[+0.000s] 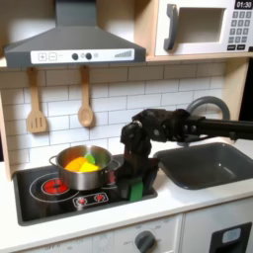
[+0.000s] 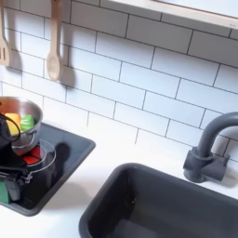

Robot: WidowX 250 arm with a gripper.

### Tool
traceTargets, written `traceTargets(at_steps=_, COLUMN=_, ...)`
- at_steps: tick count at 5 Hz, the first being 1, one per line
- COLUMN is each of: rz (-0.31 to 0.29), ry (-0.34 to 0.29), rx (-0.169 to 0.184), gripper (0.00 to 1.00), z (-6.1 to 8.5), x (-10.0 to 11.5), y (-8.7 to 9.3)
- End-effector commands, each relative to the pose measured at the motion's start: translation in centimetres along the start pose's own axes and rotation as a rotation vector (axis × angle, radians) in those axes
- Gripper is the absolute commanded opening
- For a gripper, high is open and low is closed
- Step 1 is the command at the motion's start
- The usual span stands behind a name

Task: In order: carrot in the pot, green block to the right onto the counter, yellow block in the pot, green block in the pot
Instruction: 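Put the green block in the pot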

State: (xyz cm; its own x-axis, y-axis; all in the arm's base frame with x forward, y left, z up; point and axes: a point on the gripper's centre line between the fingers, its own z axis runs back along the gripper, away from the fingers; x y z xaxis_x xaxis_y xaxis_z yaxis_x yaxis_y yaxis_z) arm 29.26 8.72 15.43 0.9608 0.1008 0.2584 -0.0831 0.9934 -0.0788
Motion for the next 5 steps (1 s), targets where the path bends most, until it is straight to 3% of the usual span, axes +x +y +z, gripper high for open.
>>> traceTargets(at_steps=1, rz=-0.020, ry=-0.091, rx=0.007, gripper=1.00, z=3.7, x=0.7, y=-1.2)
traceTargets(at_steps=2, rz=-0.021, ry=-0.115, rx=0.012, gripper=1.00, z=4.7, x=1.0, y=-1.4)
traceTargets(at_steps=5, rz=0.003, ry=-0.066, rx=-0.008, gripper=1.00, z=3.3, x=0.2, y=-0.6)
